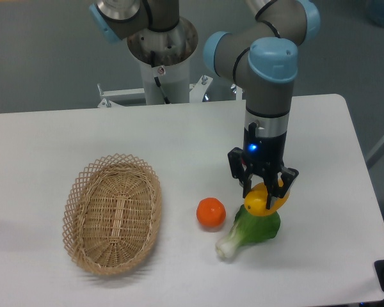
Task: Pick up the mango from the table
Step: 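Lift the grasped mango up off the table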
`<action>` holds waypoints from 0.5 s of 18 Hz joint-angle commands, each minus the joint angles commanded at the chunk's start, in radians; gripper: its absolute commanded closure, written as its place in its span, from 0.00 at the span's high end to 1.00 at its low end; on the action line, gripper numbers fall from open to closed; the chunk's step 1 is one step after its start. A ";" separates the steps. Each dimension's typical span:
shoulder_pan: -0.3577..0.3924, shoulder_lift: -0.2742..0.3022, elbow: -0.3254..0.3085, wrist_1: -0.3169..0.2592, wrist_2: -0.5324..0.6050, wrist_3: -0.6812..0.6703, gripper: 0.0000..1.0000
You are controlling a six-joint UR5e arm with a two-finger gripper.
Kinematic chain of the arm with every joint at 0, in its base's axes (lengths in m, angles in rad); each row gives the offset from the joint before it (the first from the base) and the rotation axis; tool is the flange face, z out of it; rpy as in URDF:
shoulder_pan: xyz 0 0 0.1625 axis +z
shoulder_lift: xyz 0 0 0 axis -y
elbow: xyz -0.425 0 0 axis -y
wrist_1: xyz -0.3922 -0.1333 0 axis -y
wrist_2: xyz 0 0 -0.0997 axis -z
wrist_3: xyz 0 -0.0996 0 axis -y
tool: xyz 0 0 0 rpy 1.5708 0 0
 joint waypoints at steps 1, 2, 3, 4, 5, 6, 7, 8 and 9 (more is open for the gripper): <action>-0.002 0.017 -0.005 0.000 -0.005 -0.008 0.48; -0.008 0.026 -0.005 0.000 -0.009 -0.020 0.48; -0.012 0.026 -0.003 0.000 -0.012 -0.038 0.48; -0.017 0.026 -0.002 0.000 -0.012 -0.060 0.48; -0.021 0.026 0.000 0.002 -0.014 -0.069 0.48; -0.023 0.026 0.000 0.000 -0.014 -0.071 0.48; -0.023 0.028 0.000 0.002 -0.014 -0.071 0.48; -0.026 0.028 0.000 0.002 -0.014 -0.074 0.48; -0.034 0.028 0.003 0.002 -0.014 -0.086 0.48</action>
